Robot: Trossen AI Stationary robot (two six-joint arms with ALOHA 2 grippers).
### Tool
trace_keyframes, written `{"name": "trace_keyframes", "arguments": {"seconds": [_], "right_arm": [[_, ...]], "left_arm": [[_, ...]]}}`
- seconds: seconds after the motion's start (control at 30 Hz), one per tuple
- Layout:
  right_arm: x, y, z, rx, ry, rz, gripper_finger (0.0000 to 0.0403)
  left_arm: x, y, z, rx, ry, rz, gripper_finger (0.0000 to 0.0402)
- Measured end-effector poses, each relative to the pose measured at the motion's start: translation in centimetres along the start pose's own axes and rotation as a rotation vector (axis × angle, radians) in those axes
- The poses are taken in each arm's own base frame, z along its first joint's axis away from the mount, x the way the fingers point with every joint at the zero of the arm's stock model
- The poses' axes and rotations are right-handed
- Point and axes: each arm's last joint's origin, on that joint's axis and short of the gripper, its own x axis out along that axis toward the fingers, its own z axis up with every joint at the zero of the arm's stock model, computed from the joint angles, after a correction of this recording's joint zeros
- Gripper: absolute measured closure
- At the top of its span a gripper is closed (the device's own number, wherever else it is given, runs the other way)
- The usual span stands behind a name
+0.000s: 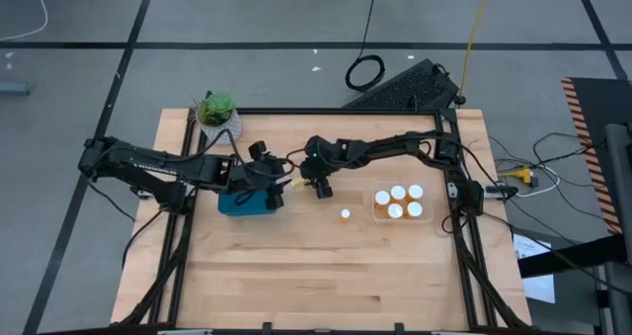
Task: Pick and place medicine bottles into bin by pill shape (circle, oval)
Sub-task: Put the small yellow pill bottle into the blue bin
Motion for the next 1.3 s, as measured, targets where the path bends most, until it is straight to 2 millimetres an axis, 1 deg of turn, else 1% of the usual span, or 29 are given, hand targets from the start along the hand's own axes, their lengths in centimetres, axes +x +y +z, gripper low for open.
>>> {"name": "trace_keyframes", "arguments": {"seconds": [0.3, 0.4, 0.5, 0.6, 0.67, 0.77, 0.83, 0.93, 1.0, 1.1, 1.2, 1.3], "right_arm": [[0.0, 0.1, 0.0, 0.053, 0.002, 0.002, 0.0309], [0.0, 0.3, 0.2, 0.074, 0.002, 0.006, 0.0318], [-0.5, 0.8, 0.5, 0.095, 0.015, 0.019, 0.0309], [-2.1, 1.1, 1.1, 0.134, 0.044, 0.035, 0.0294], [-3.7, 1.3, 1.5, 0.177, 0.067, 0.045, 0.0291], [-6.1, 1.6, 1.9, 0.231, 0.115, 0.061, 0.0298], [-7.7, 2.1, 1.8, 0.260, 0.130, 0.065, 0.0306], [-10.1, 3.3, 1.4, 0.309, 0.097, 0.055, 0.0312], [-11.5, 4.5, 0.9, 0.346, 0.056, 0.047, 0.0310], [-13.1, 6.6, 0.1, 0.375, -0.077, 0.038, 0.0301], [-14.3, 8.7, -0.8, 0.388, -0.231, 0.038, 0.0299], [-15.3, 10.3, -1.8, 0.389, -0.324, 0.007, 0.0302]], "left_arm": [[0.0, -0.1, 0.1, 0.002, -0.005, -0.017, 0.0163], [0.0, -0.1, 0.1, -0.001, -0.004, -0.026, 0.0163], [-0.1, -0.2, 0.1, 0.002, -0.006, -0.030, 0.0163], [-0.2, -0.5, 0.1, 0.009, -0.010, -0.040, 0.0163], [-0.3, -0.8, 0.1, 0.016, -0.020, -0.048, 0.0163], [-0.5, -1.2, 0.5, 0.028, -0.063, -0.064, 0.0163], [-0.7, -1.5, 0.8, 0.036, -0.094, -0.076, 0.0163], [-1.1, -2.1, 1.2, 0.034, -0.148, -0.098, 0.0163], [-1.4, -2.5, 1.4, 0.033, -0.171, -0.113, 0.0163], [-1.9, -3.2, 1.6, 0.036, -0.203, -0.139, 0.0163], [-2.3, -3.9, 1.8, 0.033, -0.239, -0.165, 0.0163], [-2.9, -4.6, 2.0, 0.012, -0.280, -0.191, 0.0163]]}}
